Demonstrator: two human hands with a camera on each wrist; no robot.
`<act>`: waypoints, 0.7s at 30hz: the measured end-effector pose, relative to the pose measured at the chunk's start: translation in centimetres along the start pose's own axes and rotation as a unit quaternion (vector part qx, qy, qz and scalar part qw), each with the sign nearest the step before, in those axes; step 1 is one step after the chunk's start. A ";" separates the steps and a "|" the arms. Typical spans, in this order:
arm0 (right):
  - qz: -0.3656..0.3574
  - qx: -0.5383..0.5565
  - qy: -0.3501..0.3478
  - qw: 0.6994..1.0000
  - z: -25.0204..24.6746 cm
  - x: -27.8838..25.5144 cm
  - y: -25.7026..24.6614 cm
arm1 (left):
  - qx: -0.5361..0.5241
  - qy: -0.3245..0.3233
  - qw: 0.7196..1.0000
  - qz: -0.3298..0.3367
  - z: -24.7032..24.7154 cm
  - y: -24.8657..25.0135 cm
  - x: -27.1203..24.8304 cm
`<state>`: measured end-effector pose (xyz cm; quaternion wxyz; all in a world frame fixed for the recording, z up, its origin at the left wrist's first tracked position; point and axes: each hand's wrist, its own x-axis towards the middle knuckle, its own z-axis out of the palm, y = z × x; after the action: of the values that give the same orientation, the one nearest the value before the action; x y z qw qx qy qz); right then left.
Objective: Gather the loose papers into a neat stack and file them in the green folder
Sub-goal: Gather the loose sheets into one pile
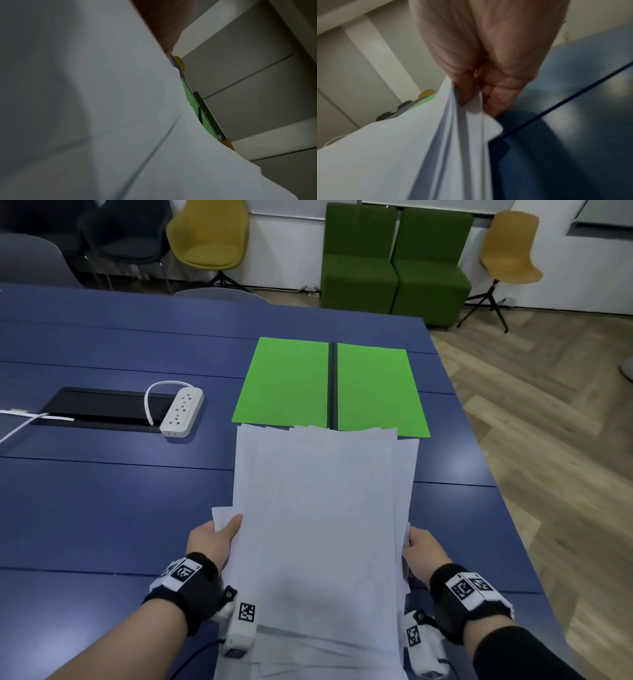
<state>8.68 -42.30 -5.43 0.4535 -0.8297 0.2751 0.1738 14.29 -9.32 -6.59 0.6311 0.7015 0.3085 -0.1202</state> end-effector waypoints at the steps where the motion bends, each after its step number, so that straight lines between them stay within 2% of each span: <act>1: 0.011 0.022 -0.018 1.000 -0.1 0.1 0.2 | 0.001 0.009 1.000 0.002 -0.1 0.2 0.2; 5: 0.048 0.059 -0.054 0.996 -1.0 0.4 0.7 | 0.023 0.026 0.999 0.020 -0.3 0.6 0.8; 7: 0.035 0.084 -0.027 0.996 -1.1 0.8 1.0 | -0.001 -0.003 1.000 0.004 -0.3 0.6 0.9; 9: 0.029 0.142 0.030 0.989 -1.2 1.5 1.2 | -0.021 -0.024 0.999 -0.002 -0.3 0.7 0.8; 12: 0.054 0.239 0.031 0.969 -0.7 1.1 0.7 | -0.025 -0.037 0.999 0.001 -0.1 0.8 0.4; 16: -0.014 0.133 0.010 0.991 0.4 0.0 0.4 | 0.003 -0.029 0.999 0.016 0.1 1.0 0.4; 21: -0.029 0.103 -0.020 0.994 0.0 0.4 0.9 | 0.041 0.057 0.997 0.031 -1.1 1.5 2.2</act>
<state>8.44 -42.78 -6.19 0.5471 -0.7825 0.2582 0.1473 16.60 -7.64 -6.42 0.5870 0.7413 0.3170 -0.0735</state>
